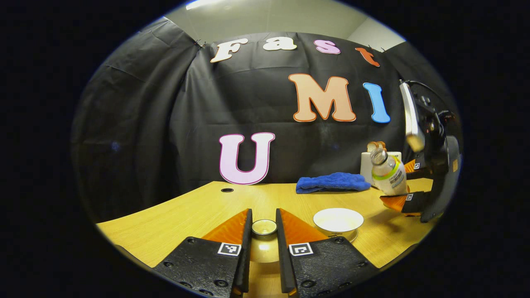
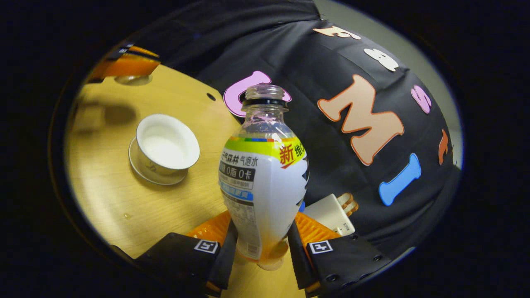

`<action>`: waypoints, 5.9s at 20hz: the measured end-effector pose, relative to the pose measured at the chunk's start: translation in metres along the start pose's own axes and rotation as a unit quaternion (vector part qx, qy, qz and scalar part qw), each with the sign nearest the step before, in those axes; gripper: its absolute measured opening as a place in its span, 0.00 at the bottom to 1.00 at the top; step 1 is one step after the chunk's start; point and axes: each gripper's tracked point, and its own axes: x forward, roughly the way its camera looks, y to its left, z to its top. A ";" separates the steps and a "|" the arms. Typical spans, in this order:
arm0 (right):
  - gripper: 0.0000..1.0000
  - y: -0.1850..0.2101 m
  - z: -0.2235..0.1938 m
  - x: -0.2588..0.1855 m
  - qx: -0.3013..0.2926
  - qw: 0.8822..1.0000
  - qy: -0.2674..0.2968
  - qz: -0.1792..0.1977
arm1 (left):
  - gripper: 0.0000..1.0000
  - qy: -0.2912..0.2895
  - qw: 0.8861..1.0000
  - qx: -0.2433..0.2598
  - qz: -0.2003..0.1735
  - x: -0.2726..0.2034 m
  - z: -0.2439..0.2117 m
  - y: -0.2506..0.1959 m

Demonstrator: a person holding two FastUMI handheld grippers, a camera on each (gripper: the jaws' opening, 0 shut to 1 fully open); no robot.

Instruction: Open the teacup lid with one hand, grasp the water bottle and pour water into the teacup with the other hand; after pouring, place the water bottle on the coaster and then close the teacup lid.

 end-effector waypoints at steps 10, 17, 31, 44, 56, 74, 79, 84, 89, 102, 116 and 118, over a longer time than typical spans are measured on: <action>0.65 -0.082 -0.054 0.010 0.291 0.956 0.029 -0.016 | 0.27 0.000 1.000 0.000 0.000 -0.001 0.001 0.001; 0.66 -0.099 -0.104 0.036 0.404 0.914 0.041 -0.019 | 0.27 0.000 1.000 0.001 0.001 -0.001 0.001 0.001; 0.76 -0.084 -0.110 0.043 0.426 0.904 0.025 0.006 | 0.27 0.000 1.000 0.000 0.001 0.000 0.001 0.001; 0.92 -0.074 -0.107 0.007 0.406 0.914 0.005 0.008 | 0.27 -0.001 1.000 0.001 0.001 0.001 0.002 0.001; 0.92 -0.082 -0.131 -0.022 0.407 0.913 0.006 -0.037 | 0.27 0.001 1.000 0.000 -0.013 0.006 0.000 -0.008; 0.94 -0.105 -0.127 -0.093 0.417 0.898 -0.090 -0.109 | 0.27 0.011 0.985 0.005 -0.172 0.043 -0.003 -0.104; 0.94 -0.104 -0.129 -0.096 0.417 0.898 -0.089 -0.108 | 0.27 0.032 0.978 0.027 -0.203 0.050 -0.011 -0.124; 0.94 -0.104 -0.129 -0.095 0.417 0.898 -0.090 -0.105 | 0.27 0.039 0.975 0.036 -0.216 0.052 -0.013 -0.129; 0.94 -0.104 -0.129 -0.094 0.417 0.898 -0.090 -0.104 | 0.27 0.054 0.971 0.050 -0.227 0.051 -0.018 -0.135; 0.92 -0.104 -0.130 -0.095 0.417 0.898 -0.091 -0.104 | 0.67 0.049 0.973 0.045 -0.221 0.049 -0.016 -0.130; 0.94 -0.105 -0.131 -0.095 0.417 0.898 -0.092 -0.104 | 0.96 0.001 0.992 -0.003 -0.122 0.018 0.001 -0.071; 0.94 -0.104 -0.131 -0.095 0.417 0.898 -0.092 -0.104 | 0.96 -0.001 0.996 -0.003 -0.088 0.010 0.003 -0.052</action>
